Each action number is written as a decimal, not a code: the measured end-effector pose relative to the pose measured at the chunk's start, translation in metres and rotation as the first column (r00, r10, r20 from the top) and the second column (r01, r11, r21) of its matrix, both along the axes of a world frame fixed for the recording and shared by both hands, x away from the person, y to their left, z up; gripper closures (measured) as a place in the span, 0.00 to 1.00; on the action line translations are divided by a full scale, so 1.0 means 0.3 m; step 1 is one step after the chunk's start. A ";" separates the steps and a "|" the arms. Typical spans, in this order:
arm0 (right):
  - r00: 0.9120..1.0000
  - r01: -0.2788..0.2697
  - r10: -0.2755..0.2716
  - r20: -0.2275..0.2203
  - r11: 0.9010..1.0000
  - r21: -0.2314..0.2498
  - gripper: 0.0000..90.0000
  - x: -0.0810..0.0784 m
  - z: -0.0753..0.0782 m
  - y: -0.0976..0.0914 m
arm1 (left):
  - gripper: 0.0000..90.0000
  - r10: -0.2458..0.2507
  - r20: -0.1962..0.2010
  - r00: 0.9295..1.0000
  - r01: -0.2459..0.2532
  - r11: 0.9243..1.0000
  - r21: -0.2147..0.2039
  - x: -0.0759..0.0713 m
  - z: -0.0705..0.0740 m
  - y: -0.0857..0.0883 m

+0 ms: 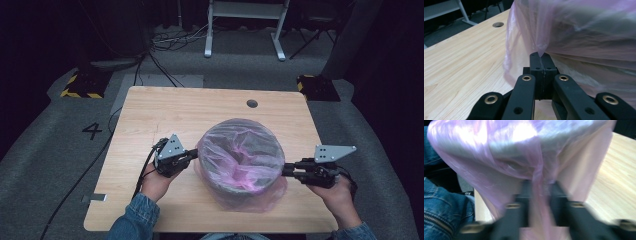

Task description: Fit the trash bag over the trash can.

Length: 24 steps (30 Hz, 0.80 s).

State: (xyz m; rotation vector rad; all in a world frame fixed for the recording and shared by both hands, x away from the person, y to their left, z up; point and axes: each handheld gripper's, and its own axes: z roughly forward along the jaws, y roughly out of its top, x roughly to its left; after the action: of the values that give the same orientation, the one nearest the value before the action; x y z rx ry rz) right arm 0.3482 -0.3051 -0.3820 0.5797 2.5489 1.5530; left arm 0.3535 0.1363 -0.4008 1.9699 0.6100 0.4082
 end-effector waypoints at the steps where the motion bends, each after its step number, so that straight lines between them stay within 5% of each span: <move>1: 0.999 0.037 -0.037 -0.013 0.999 -0.002 0.99 0.012 0.005 -0.007 | 1.00 0.001 -0.003 1.000 -0.001 1.000 0.002 0.002 -0.001 0.000; 4: 0.989 0.123 -0.120 -0.088 0.992 0.025 1.00 0.071 0.000 -0.032 | 1.00 -0.001 -0.021 1.000 0.001 1.000 0.022 0.012 -0.010 -0.005; 6: 0.978 0.158 -0.157 -0.134 0.987 -0.004 1.00 0.109 -0.025 -0.027 | 1.00 -0.004 -0.046 0.999 0.006 0.999 0.039 0.020 -0.024 -0.012; 9: 0.971 0.159 -0.169 -0.171 0.985 -0.074 1.00 0.146 -0.071 0.012 | 1.00 -0.010 -0.062 0.998 0.014 0.998 0.059 0.028 -0.039 -0.021; 13: 0.965 0.180 -0.202 -0.166 0.974 -0.140 1.00 0.188 -0.107 0.052 | 1.00 -0.018 -0.068 0.998 0.023 0.997 0.067 0.031 -0.047 -0.030; 18: 0.950 0.183 -0.215 -0.228 0.971 -0.152 1.00 0.232 -0.163 0.063 | 1.00 0.003 -0.074 0.997 0.002 0.998 0.067 0.037 -0.057 -0.015; 20: 0.950 0.188 -0.220 -0.221 0.970 -0.156 1.00 0.236 -0.164 0.066 | 1.00 0.034 -0.096 0.995 -0.025 0.995 0.093 0.053 -0.070 -0.009; 24: 0.966 0.182 -0.202 -0.163 0.975 -0.129 1.00 0.222 -0.127 0.081 | 1.00 0.073 -0.150 0.986 -0.049 0.986 0.159 0.084 -0.123 -0.014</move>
State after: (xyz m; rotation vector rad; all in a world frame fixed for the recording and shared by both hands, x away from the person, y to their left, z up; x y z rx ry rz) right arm 0.4148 -0.2809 -0.4202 0.9569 2.5902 1.3389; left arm 0.3786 0.1322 -0.4378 2.1502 0.7589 0.3501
